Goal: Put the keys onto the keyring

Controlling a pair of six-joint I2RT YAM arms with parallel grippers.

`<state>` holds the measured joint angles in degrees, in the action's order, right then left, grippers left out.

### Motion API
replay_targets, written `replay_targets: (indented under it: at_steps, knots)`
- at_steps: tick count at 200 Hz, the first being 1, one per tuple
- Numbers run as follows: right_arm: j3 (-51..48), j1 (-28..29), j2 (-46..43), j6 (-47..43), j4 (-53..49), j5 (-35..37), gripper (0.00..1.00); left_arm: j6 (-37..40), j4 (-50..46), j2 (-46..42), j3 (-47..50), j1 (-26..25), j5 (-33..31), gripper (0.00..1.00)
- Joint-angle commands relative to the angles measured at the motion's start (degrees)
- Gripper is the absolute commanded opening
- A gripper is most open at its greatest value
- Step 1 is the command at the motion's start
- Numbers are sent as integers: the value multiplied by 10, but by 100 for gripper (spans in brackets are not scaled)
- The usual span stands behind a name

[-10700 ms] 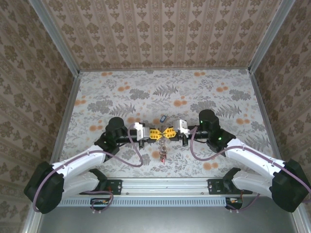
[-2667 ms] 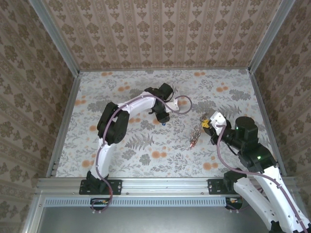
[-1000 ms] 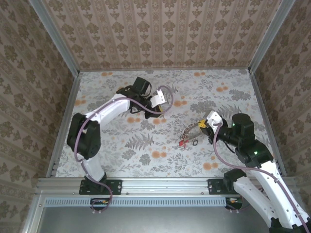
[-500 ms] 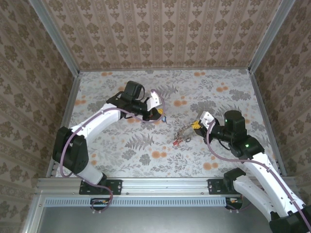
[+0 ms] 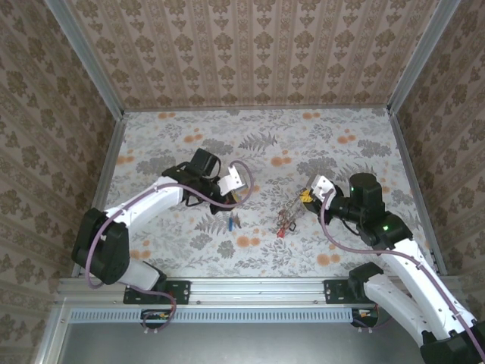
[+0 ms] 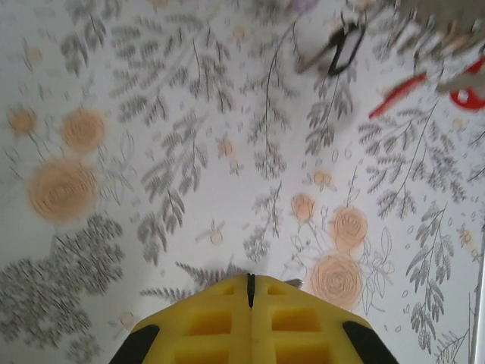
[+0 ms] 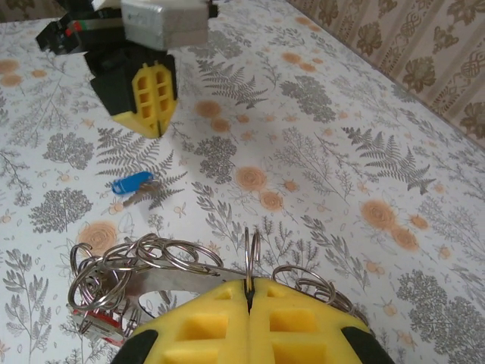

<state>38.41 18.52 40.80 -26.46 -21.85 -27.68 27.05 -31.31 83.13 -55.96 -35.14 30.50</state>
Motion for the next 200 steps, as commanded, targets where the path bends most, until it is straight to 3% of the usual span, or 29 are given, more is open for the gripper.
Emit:
replay_targets:
  at_steps: [1,45,59,95,107,130,153,200]
  knots:
    - [28,2,1,-11,5,2,0,-42,-2,-9,17,-6,-73,0]
    - [38,2,11,-17,-5,-3,0,-82,10,-12,12,7,-75,0]
    - [42,3,14,-16,-10,-10,0,-89,5,-27,14,19,-74,13]
    - [46,3,16,-18,-13,-11,0,-97,-65,-7,-2,28,-105,24]
    - [51,3,16,-20,-16,-10,0,-134,-75,11,-9,15,-119,27]
    - [56,3,16,-24,-25,-7,0,-227,-89,30,-31,-43,-187,46]
    - [58,3,11,-24,-32,-2,0,-324,-125,63,-56,-79,-242,49]
    - [60,3,4,-25,-39,6,0,-395,-156,135,-90,-122,-312,48]
